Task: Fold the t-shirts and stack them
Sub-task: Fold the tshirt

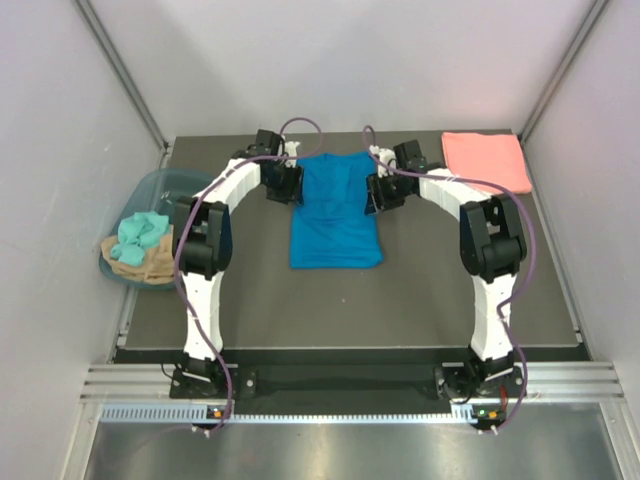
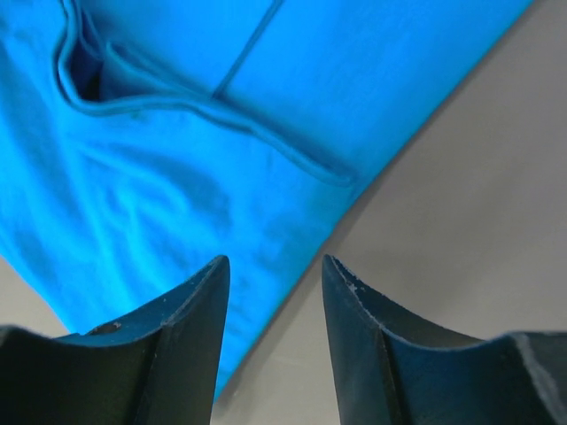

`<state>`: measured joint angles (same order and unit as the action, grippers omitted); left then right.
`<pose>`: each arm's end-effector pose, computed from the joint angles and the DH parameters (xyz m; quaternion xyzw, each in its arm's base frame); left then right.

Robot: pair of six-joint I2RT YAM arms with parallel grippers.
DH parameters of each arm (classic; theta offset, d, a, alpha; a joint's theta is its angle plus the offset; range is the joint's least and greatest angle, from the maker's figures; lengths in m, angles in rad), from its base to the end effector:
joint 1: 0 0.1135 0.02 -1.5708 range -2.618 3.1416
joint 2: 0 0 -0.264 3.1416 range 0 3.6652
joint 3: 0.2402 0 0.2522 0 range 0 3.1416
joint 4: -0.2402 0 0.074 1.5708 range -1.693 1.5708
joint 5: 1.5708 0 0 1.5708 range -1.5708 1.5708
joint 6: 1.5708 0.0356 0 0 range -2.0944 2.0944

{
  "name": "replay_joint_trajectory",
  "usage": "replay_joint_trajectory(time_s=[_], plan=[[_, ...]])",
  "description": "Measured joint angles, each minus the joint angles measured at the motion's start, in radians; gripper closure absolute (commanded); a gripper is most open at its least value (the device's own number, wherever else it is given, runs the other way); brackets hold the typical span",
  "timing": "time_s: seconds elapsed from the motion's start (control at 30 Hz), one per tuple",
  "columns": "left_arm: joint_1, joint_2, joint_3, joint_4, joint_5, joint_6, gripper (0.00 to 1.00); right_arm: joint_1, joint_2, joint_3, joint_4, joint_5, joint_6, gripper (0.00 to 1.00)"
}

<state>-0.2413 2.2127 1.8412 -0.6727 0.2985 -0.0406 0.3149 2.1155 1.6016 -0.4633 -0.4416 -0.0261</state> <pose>0.4659 -0.1254 0.1985 0.1342 0.9461 -0.1783 0.2347 0.4317 0.1566 0.1831 -0.2214 0.9087 0.2483 0.2523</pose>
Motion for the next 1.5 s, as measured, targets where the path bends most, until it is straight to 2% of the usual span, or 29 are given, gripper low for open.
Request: replay_joint_trajectory(time_s=[0.07,0.1,0.2,0.23,0.37,0.5,0.57,0.6,0.67,0.7,0.77,0.8,0.83,1.2,1.5], plan=[[-0.001,0.007,0.009,0.010,0.006,0.006,0.49,-0.004,0.010,0.018,0.003,0.000,0.000,0.54],[-0.001,0.010,0.009,0.016,0.010,0.007,0.54,-0.006,0.013,0.027,0.001,0.000,0.000,0.55],[-0.001,0.023,0.011,0.034,0.017,0.011,0.59,-0.008,0.032,0.074,-0.001,-0.001,0.000,0.56],[-0.001,0.028,0.011,0.037,0.017,0.012,0.67,-0.009,0.039,0.087,-0.001,-0.001,0.000,0.56],[-0.001,0.053,0.029,0.037,0.003,0.015,0.84,-0.013,0.073,0.136,0.002,-0.003,-0.004,0.58],[-0.001,0.071,0.040,0.039,-0.011,0.013,0.87,-0.017,0.107,0.136,-0.003,-0.005,-0.008,0.59],[-0.002,0.076,0.040,0.040,-0.016,0.010,0.84,-0.018,0.124,0.136,-0.008,-0.005,-0.008,0.61],[-0.002,0.077,0.040,0.041,-0.016,0.009,0.79,-0.019,0.133,0.136,-0.010,-0.009,-0.008,0.64],[-0.001,0.081,0.040,0.043,-0.019,0.006,0.80,-0.020,0.135,0.136,-0.006,-0.021,-0.009,0.69],[-0.001,0.083,0.040,0.044,-0.019,0.005,0.88,-0.021,0.136,0.136,-0.006,-0.024,-0.009,0.79],[-0.001,0.085,0.040,0.045,-0.019,0.000,1.00,-0.022,0.137,0.135,-0.003,-0.029,-0.010,0.90],[-0.001,0.085,0.041,0.044,-0.019,-0.004,1.00,-0.022,0.137,0.135,0.003,-0.031,-0.009,0.99],[-0.002,0.085,0.042,0.044,-0.019,-0.005,1.00,-0.022,0.137,0.134,0.006,-0.032,-0.009,1.00],[0.001,0.085,0.047,0.045,-0.099,-0.080,1.00,-0.022,0.071,0.018,0.113,-0.002,0.012,1.00],[0.012,0.085,0.051,0.049,-0.087,-0.115,1.00,-0.022,0.036,-0.024,0.184,0.000,0.046,1.00]])
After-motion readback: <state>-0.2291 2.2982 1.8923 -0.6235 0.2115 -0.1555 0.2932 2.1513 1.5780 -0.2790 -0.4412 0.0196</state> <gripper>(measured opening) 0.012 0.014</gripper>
